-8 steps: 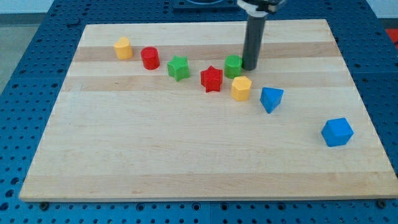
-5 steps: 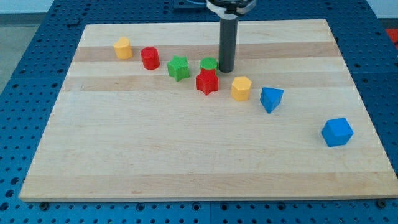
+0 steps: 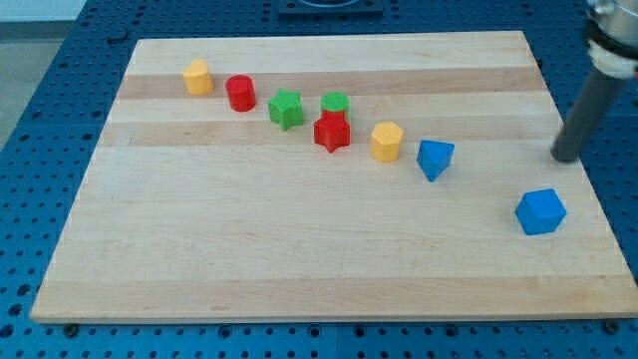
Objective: Move blue cube to the blue triangle
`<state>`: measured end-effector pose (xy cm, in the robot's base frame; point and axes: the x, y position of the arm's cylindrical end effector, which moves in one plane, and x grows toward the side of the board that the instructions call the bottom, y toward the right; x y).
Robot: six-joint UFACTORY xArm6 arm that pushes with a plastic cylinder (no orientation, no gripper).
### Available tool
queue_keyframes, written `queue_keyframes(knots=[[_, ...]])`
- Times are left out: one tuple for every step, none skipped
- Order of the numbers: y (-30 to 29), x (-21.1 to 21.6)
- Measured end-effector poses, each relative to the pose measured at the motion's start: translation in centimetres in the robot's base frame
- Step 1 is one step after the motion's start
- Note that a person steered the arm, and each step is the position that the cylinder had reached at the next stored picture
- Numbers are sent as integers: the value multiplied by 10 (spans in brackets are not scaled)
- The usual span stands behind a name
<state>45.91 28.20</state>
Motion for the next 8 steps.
queue_keyframes(knots=[[4,57],[-5,97],[-19,107],[-23,91],[-37,75],[-66,71],[-89,70],[-99,60]])
